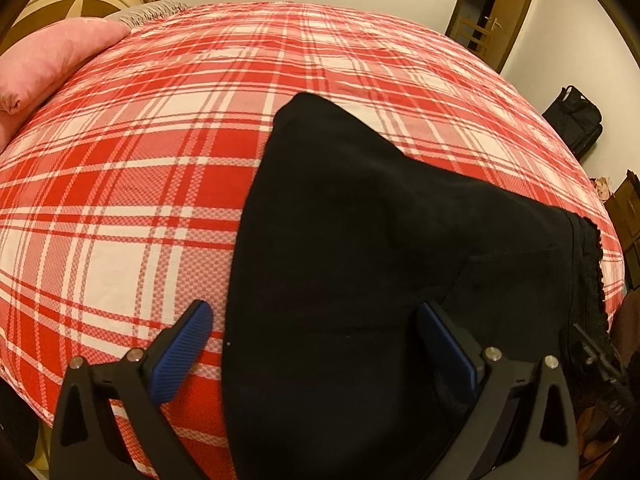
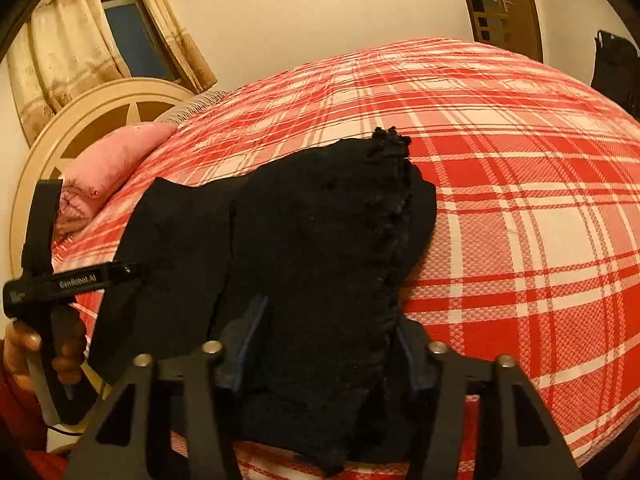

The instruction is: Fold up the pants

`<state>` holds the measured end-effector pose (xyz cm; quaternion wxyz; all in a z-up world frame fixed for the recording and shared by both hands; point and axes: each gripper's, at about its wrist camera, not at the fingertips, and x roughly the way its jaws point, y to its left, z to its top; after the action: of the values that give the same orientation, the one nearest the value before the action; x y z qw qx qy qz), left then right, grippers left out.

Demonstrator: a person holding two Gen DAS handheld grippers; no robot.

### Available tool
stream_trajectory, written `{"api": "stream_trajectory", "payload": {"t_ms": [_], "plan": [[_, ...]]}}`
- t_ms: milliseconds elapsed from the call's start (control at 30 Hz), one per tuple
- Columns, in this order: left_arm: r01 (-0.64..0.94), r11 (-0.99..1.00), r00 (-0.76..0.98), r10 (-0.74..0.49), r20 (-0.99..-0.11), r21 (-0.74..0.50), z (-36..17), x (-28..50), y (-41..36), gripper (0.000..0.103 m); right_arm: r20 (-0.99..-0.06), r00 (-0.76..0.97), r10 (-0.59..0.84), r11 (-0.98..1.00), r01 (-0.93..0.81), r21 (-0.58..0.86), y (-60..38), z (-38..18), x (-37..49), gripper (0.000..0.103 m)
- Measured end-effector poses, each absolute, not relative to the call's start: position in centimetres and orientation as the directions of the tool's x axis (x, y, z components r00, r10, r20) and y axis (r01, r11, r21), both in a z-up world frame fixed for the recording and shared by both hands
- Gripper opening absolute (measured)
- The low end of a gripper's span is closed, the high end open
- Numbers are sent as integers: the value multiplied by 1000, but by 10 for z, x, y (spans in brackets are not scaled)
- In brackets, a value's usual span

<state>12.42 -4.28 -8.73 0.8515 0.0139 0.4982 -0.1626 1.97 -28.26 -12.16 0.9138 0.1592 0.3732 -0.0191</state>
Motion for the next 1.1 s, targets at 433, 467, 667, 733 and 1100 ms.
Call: {"api": "stream_trajectory", "payload": {"t_ms": [433,467,667,733,1100], "plan": [[379,922,496,-272,-824,-77,-73,107,-66,43,-694,719,36,964,157,213,-276,-122,24,45],[385,921,504,-265,-822,-61,-73,106,-68,40,-694,719,33,965,157,208,-275,-122,24,45],[374,927,525,-242,-816,-34,-71,105,-69,22,-696,718,4,972,162,173,-268,-120,22,43],[375,927,531,-234,-814,-22,-70,105,-70,19,-694,720,-7,975,159,155,-265,-118,22,40],[376,927,571,-228,-788,4,-55,98,-70,12,-648,761,-25,988,116,98,-252,-90,18,33]]}}
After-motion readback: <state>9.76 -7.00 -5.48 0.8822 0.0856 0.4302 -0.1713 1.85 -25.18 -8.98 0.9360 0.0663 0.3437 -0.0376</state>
